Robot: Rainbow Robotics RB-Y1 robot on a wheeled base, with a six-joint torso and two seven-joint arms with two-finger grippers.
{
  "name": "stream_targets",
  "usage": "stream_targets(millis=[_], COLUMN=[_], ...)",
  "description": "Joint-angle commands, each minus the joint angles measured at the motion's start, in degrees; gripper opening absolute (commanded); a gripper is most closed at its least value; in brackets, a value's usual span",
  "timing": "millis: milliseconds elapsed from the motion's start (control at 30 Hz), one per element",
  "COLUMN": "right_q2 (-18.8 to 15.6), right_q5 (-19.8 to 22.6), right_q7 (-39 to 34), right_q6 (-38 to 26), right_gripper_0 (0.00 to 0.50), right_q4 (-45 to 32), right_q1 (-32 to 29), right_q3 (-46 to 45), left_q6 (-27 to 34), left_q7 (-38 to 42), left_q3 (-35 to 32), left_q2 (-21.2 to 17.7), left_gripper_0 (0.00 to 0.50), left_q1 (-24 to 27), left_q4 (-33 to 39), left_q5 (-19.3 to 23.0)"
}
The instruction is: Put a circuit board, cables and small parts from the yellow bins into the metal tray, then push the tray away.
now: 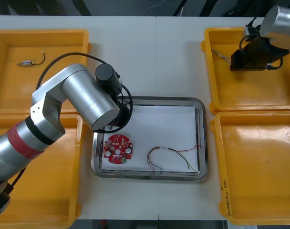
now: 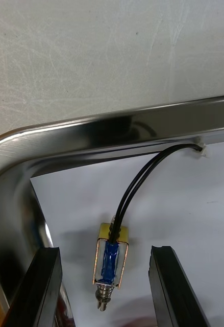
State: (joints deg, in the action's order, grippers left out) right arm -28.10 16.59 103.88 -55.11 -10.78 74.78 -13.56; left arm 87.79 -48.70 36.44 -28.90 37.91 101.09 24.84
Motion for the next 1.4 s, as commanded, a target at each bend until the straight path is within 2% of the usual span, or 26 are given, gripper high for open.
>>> stream_targets(millis=[33, 100, 200, 367, 467, 533, 567, 600, 700, 1033, 1267, 1400], right_q2=[0.95, 1.03, 1.3, 1.74, 1.65, 1.65, 1.65, 1.65, 1.65, 1.12, -0.2, -0.81], right_q5=[-0.42, -0.42, -0.42, -0.42, -0.34, -0.34, -0.25, -0.25, -0.25, -0.25, -0.25, -0.25], right_q7=[2.47, 2.55, 2.47, 2.47, 2.47, 2.64, 2.82, 2.99, 3.17, 3.7, 4.22, 4.31], right_q6=[0.62, 0.62, 0.8, 2.03, 2.82, 3.26, 3.61, 3.61, 3.61, 2.29, -5.53, -7.29], right_gripper_0=[0.5, 0.484, 0.41, 0.379, 0.334, 0.27, 0.199, 0.102, 0.0, 0.0, 0.0, 0.0], right_q4=[-0.65, -0.56, -0.65, -0.56, -0.65, -0.65, -0.65, -0.65, -0.56, -1.17, -5.48, -6.1], right_q1=[3.27, 3.27, 3.18, 2.83, 2.48, 2.13, 2.04, 1.95, 1.87, 1.95, 1.95, 1.95], right_q3=[-0.94, -0.94, -1.03, -0.94, -1.03, -1.03, -1.03, -1.03, -1.03, -0.94, -0.68, -0.77], left_q6=[-0.51, -0.42, 0.02, 2.56, 5.11, 6.7, 7.93, 9.16, 11.62, 18.65, 21.9, 22.08], left_q7=[7.39, 7.74, 8.18, 8.27, 8.18, 8.01, 7.83, 7.66, 7.22, 5.9, 3.35, -0.08], left_q3=[0.65, 0.65, 0.65, -0.23, -1.29, -2.43, -3.31, -4.1, -6.39, -14.38, -20.01, -21.15], left_q2=[1.13, 1.13, 1.04, 0.95, 0.77, 0.51, 0.42, 0.33, 0.16, -1.95, -6.08, -8.54], left_gripper_0=[0.5, 0.5, 0.5, 0.5, 0.5, 0.5, 0.5, 0.5, 0.5, 0.5, 0.5, 0.5], left_q1=[1.56, 1.56, 1.56, 1.73, 2.26, 2.7, 3.05, 3.49, 4.63, 8.5, 10.52, 10.61], left_q4=[2.71, 2.97, 3.68, 6.14, 7.9, 8.95, 9.57, 9.92, 10.44, 11.23, 11.15, 10.8], left_q5=[-0.32, -0.32, -0.23, -0.14, 0.82, 1.7, 2.4, 3.2, 5.22, 11.9, 18.31, 19.81])
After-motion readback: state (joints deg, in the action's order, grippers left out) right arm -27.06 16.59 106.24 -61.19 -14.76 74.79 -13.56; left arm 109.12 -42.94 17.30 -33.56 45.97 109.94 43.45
